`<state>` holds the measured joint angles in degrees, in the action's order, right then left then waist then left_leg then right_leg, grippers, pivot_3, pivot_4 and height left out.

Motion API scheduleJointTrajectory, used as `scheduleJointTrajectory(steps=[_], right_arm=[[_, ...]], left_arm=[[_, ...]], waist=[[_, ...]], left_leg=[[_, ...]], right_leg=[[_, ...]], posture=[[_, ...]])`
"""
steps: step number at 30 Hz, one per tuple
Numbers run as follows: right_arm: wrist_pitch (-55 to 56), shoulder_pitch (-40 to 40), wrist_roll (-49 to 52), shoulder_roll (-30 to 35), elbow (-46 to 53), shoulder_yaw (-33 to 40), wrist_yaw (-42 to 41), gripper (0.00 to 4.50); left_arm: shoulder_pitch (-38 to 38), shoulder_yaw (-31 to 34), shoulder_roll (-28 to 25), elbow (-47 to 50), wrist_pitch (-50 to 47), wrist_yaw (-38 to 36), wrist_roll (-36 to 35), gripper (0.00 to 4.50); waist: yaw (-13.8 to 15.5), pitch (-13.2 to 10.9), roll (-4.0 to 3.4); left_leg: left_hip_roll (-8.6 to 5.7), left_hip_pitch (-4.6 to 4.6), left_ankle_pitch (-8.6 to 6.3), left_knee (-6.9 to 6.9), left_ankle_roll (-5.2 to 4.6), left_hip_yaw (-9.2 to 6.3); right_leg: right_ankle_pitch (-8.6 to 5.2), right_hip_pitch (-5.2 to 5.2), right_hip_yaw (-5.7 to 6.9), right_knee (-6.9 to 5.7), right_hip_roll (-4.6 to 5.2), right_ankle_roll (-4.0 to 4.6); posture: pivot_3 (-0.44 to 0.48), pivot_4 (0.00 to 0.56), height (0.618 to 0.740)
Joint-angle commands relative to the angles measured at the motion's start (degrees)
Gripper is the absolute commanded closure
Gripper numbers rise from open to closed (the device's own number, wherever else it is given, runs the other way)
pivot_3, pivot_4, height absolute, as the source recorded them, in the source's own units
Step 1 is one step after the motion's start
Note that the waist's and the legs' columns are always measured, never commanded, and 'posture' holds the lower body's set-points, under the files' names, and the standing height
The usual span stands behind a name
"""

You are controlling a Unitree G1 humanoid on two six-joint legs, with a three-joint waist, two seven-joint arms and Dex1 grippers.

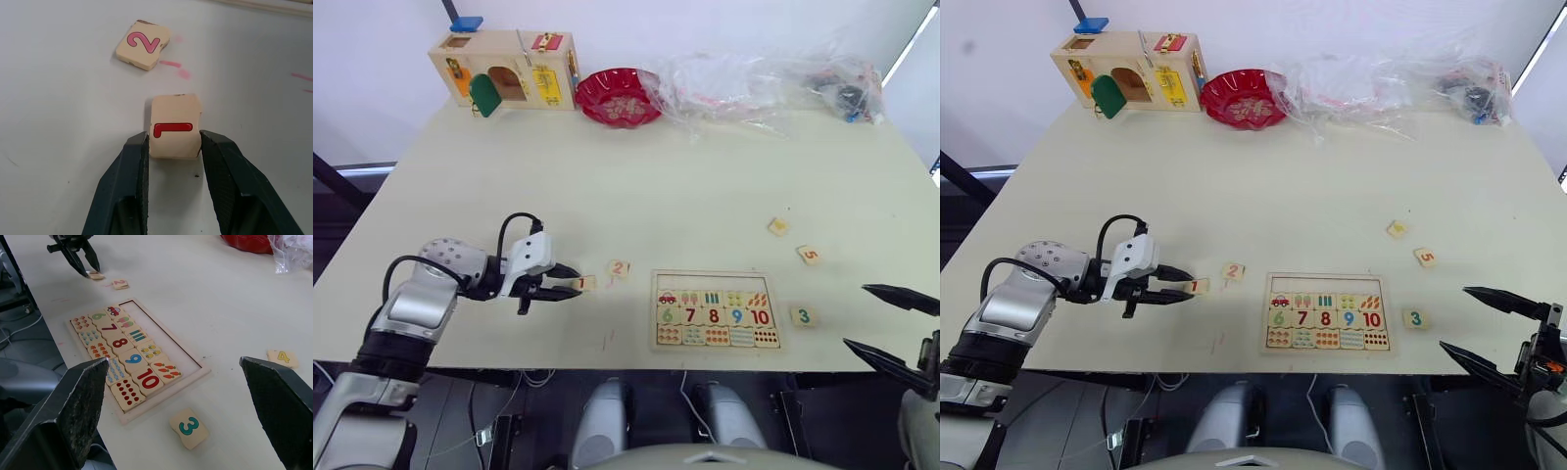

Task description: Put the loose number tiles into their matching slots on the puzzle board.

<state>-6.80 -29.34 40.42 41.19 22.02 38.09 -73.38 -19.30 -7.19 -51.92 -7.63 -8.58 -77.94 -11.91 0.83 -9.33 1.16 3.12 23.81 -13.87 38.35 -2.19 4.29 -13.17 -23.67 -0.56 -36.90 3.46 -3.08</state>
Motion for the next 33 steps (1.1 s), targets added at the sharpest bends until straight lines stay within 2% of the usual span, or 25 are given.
scheduleJointTrajectory(steps=[1, 23, 33], right_arm=[[1.0, 0.2, 0.0, 0.0, 1.2, 0.3, 0.1, 0.0], [1.3, -0.3, -0.1, -0.1, 2.0, -0.2, 0.8, 0.0], [1.2, -0.6, 0.0, -0.3, 2.5, -0.8, 1.1, 0.0]], left_arm=[[0.3, 0.8, 0.0, 0.4, 0.1, 0.3, 0.0, 2.8], [1.1, -0.8, -0.5, 0.6, 1.5, -1.2, 1.6, 2.8], [0.6, -1.6, -1.5, -0.4, 2.1, -4.7, 2.1, 2.8]], waist=[[0.0, 0.0, 0.0], [0.0, 0.0, -0.01], [0.0, 0.0, -0.03]], left_leg=[[0.0, 0.0, 0.0, 0.0, 0.0, 0.0], [0.0, -0.01, 0.0, 0.01, 0.0, 0.02], [0.0, -0.02, 0.0, 0.01, 0.0, 0.03]], right_leg=[[0.0, 0.0, 0.0, 0.0, 0.0, 0.0], [0.0, 0.01, -0.01, -0.02, 0.0, 0.0], [0.0, 0.01, -0.01, -0.02, -0.01, 0.0]], posture=[[0.0, 0.15, 0.74], [0.0, 0.15, 0.74], [0.0, 0.15, 0.74]])
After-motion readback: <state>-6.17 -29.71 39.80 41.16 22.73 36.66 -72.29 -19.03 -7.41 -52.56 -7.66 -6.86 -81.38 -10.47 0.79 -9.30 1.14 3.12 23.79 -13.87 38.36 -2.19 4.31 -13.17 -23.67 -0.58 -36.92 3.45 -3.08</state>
